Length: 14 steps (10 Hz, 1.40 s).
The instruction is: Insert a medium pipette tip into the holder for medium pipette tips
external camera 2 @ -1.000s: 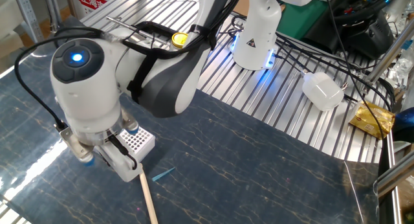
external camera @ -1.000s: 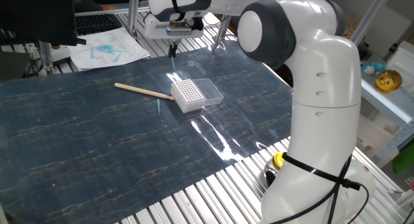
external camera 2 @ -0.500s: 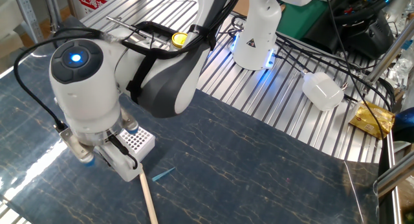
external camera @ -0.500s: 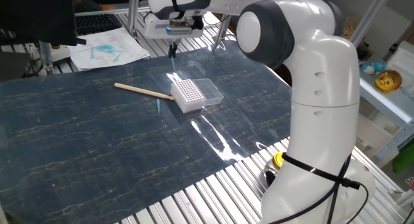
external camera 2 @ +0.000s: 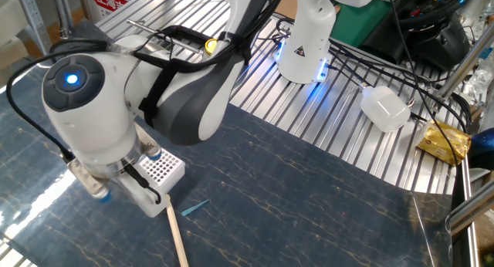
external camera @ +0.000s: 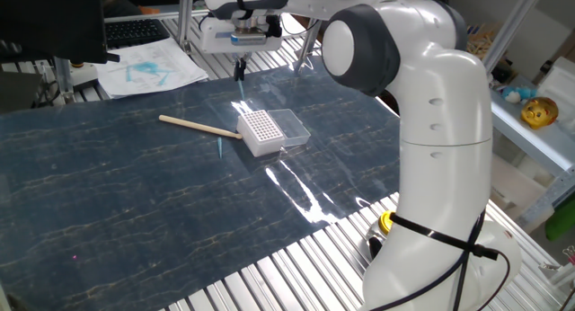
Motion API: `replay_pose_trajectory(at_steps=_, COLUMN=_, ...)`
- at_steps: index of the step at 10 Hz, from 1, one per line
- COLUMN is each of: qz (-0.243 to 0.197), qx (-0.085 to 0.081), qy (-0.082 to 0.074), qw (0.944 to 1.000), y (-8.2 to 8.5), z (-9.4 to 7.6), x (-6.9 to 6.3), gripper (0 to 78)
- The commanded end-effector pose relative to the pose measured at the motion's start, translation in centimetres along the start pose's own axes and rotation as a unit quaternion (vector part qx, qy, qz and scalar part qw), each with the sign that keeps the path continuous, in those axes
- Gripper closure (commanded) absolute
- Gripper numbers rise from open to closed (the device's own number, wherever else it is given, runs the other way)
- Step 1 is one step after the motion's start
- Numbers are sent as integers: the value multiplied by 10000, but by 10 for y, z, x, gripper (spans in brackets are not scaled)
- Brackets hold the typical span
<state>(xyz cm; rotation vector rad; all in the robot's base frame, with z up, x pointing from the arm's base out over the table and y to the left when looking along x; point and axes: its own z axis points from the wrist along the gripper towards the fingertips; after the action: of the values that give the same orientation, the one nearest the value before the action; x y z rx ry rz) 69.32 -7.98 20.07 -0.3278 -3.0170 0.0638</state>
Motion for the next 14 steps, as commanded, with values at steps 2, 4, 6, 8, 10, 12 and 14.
replay_pose_trajectory(at_steps=2, qz=156, qx=-78, qy=83, qw=9998, y=0, z=-2, x=-1, gripper=765)
replay_pose_trajectory(at_steps=4, qz=208, qx=-39, qy=123, qw=9997, y=0, z=-2, x=-1, gripper=765)
replay_pose_trajectory(at_steps=6, qz=224, qx=-17, qy=56, qw=9997, y=-1, z=-2, x=0, gripper=765)
replay_pose_trajectory(at_steps=8, qz=271, qx=-36, qy=-251, qw=9993, y=-11, z=-16, x=7, gripper=765)
replay_pose_trajectory(at_steps=10, qz=268, qx=-52, qy=-475, qw=9985, y=-19, z=-24, x=13, gripper=765)
replay_pose_trajectory(at_steps=12, qz=211, qx=-6, qy=-610, qw=9979, y=-24, z=-30, x=17, gripper=765)
replay_pose_trajectory(at_steps=14, qz=190, qx=-6, qy=-629, qw=9978, y=-30, z=-34, x=22, gripper=765)
